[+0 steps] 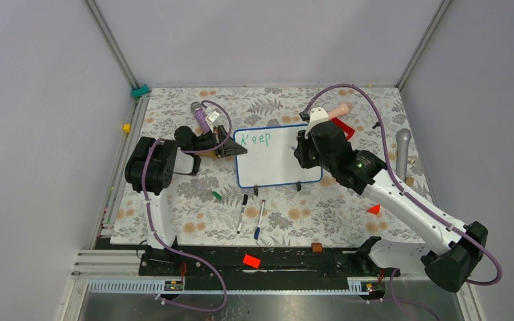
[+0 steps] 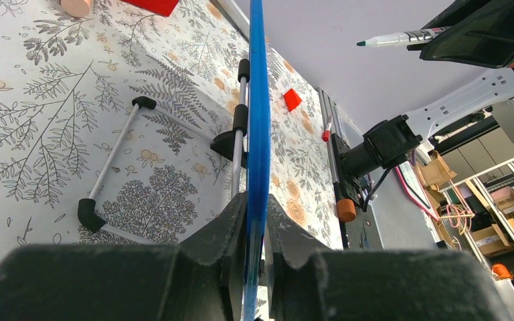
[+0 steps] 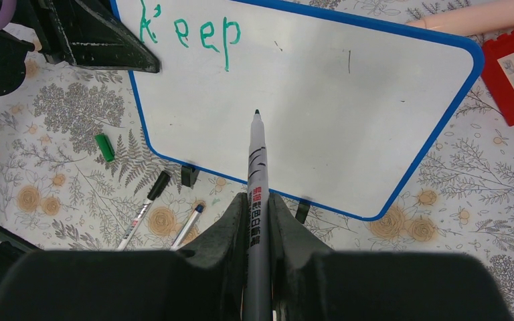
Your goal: Write a sentence on the whiteboard
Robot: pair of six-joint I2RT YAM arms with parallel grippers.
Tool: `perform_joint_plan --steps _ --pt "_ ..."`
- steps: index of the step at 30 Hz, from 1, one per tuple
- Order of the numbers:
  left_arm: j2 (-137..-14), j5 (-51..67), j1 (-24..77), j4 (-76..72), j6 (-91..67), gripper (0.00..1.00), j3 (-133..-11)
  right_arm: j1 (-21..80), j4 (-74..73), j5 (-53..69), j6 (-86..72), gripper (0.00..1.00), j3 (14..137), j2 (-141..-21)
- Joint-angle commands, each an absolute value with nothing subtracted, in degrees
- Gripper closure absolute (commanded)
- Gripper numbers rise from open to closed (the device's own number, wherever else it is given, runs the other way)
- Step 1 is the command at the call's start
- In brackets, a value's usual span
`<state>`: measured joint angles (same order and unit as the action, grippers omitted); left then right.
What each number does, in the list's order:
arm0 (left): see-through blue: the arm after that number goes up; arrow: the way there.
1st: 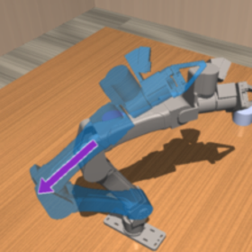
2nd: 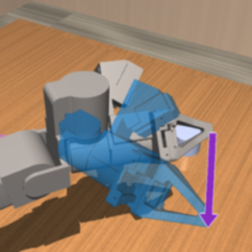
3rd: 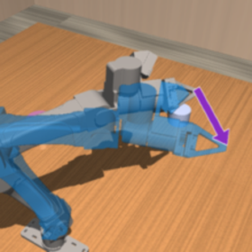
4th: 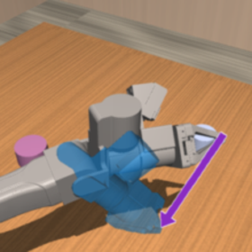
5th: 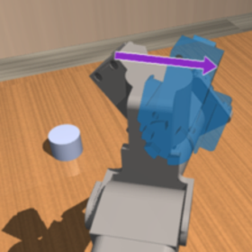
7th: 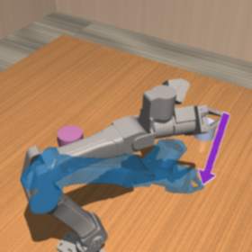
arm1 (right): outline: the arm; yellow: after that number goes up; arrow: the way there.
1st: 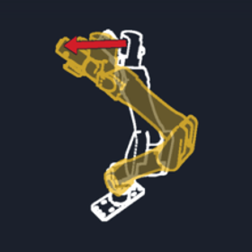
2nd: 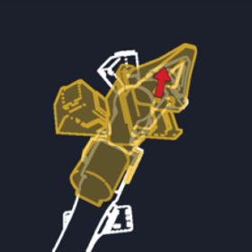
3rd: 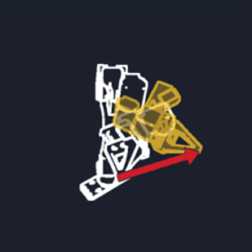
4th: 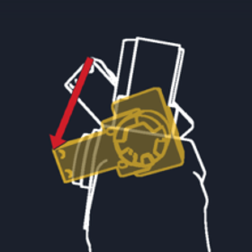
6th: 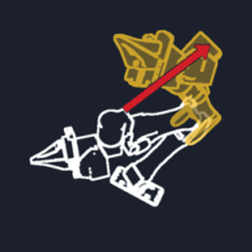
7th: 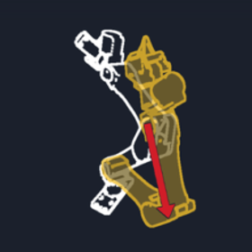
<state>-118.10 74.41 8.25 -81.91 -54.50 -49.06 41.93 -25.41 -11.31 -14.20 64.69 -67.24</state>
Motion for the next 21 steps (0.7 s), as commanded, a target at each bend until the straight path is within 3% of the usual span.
perform_joint_plan --steps 1,21 --pt "-116.8 76.1 8.9 -84.3 -54.5 0.85 -50.6 41.8 -24.3 -12.0 -14.6 1.0 65.3 -66.5" --pt "-117.2 76.3 8.9 -84.3 -54.9 0.85 -50.9 41.8 -24.1 -12.7 -13.4 1.0 64.1 -65.2"
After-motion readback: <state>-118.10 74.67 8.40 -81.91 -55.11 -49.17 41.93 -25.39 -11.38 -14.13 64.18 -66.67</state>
